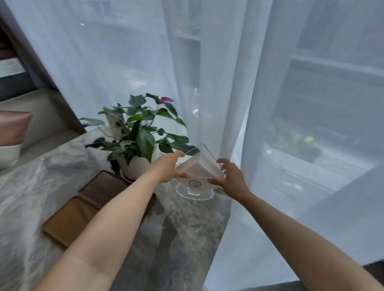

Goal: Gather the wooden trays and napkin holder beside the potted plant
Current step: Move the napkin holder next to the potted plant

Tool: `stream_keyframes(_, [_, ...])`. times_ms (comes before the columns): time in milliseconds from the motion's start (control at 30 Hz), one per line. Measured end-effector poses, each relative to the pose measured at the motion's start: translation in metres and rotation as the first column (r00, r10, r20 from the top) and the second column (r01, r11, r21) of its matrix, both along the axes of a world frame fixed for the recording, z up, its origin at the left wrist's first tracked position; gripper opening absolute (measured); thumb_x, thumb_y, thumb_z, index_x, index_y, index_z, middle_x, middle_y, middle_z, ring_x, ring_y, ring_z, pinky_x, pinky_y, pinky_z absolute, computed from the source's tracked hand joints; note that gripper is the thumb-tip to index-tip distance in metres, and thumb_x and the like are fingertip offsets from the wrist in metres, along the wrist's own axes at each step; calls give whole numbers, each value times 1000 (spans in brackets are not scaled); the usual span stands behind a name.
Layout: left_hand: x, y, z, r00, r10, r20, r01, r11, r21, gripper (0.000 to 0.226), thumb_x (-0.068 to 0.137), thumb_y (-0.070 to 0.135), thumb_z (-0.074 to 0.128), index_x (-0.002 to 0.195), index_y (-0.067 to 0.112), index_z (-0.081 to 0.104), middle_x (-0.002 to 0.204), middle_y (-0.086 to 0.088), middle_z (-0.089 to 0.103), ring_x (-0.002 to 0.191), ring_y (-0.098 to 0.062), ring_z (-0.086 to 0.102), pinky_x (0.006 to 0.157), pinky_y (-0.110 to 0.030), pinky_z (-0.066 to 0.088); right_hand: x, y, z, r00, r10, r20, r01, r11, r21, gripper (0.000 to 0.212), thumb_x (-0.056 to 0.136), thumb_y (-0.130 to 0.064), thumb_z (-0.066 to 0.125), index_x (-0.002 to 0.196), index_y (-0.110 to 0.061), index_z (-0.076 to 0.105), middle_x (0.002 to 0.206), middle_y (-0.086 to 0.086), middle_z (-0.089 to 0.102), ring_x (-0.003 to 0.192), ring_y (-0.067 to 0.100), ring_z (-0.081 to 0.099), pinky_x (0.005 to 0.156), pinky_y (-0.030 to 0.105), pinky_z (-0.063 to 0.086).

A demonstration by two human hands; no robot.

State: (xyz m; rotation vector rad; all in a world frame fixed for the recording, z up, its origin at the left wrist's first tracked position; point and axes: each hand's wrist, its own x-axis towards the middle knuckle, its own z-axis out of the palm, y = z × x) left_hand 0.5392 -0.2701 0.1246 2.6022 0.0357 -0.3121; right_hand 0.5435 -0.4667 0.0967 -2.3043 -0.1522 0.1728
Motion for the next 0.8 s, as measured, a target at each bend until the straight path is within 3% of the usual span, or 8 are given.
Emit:
stream_keyframes(300, [26,-41,-31,994,-72,-87,71,997,-5,80,78,32,74,144,15,31,143,-12,46,128,-28,48,105,-39,41,10,-34,-31,994,-90,-69,87,995,-46,68,71,-19,78,130,-11,44,127,18,52,118,30,49,96,33,39])
stream_keyframes(800, [36,-59,-48,989,-114,-97,118,992,37,77,82,34,70,144,16,29,145,-12,44,130,-29,45,105,-38,39,16,-50,-46,985,-111,-132,99,991,-94,66,74,-18,75,130,-10,40,131,18,49,120,30,48,96,35,41])
